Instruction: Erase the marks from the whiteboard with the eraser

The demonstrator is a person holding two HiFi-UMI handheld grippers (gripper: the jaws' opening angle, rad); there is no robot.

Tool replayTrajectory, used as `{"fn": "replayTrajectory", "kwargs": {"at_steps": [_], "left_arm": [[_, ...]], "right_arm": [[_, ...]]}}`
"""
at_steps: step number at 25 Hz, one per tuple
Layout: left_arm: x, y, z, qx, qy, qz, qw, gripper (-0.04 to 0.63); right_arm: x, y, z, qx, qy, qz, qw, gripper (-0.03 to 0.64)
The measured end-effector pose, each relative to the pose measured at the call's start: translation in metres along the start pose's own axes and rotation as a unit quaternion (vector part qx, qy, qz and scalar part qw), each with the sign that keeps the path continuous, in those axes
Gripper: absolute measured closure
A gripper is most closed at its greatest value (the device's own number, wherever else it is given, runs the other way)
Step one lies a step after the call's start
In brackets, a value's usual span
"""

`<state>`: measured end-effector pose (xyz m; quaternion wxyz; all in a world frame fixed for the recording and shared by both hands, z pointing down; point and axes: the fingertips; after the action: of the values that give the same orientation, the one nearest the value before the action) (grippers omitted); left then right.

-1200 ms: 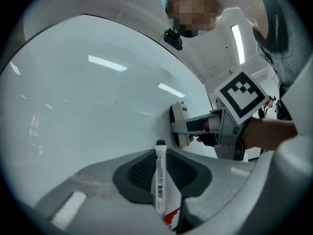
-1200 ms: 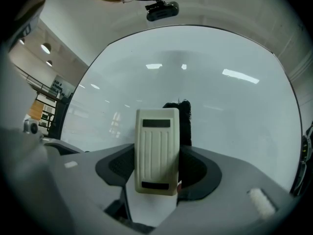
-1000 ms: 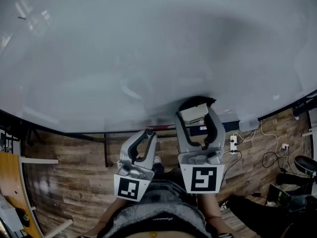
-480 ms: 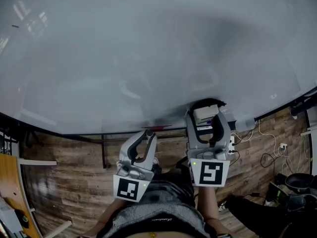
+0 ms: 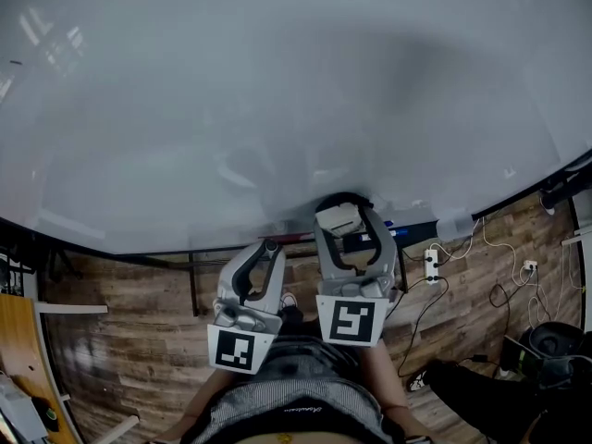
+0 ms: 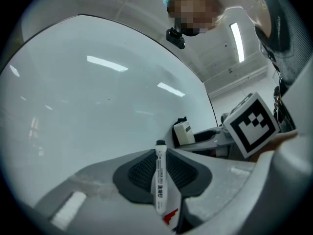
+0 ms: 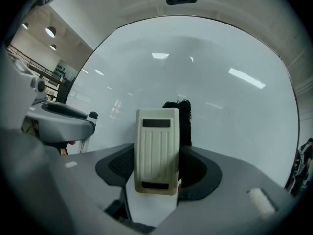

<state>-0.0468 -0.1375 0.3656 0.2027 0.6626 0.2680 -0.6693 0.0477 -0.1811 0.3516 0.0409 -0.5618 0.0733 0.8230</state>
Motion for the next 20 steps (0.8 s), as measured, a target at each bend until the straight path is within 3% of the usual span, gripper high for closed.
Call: {"fn": "replayTrajectory", "kwargs": {"at_steps": [10, 14, 17, 20], "left_arm": [[0.003, 0.005, -0.006, -0.014, 0.000, -0.007, 0.9999, 0.518], [0.006, 0.010, -0.012, -0.017, -0.002, -0.013, 0.9998, 0.518], [0.006, 0.009, -0.009, -0.019, 0.002, -0.012, 0.9997, 0.518], [0.003, 0.014, -0.014, -0.020, 0.005, -0.007, 0.9998, 0.518]], "right_arm": [[0.044, -0.005, -0.036, -0.014, 0.063, -0.062, 0.996, 0.357], [0.046, -0.007, -0.038, -0.016, 0.061, -0.079, 0.995, 0.357], [0.038, -0.006, -0.034, -0.019, 0.041, -0.072, 0.996, 0.357], [0.011, -0.004, -0.041, -0.032, 0.014, -0.032, 0.999, 0.357]]}}
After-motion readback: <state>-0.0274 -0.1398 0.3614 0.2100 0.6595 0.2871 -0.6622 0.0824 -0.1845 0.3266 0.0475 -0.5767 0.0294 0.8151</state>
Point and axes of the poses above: the fingertips, and each gripper's own axes: y forward along the fingers, z to its left, x out of its top, and after that the axes turned 7 degrees about -x, right-handed
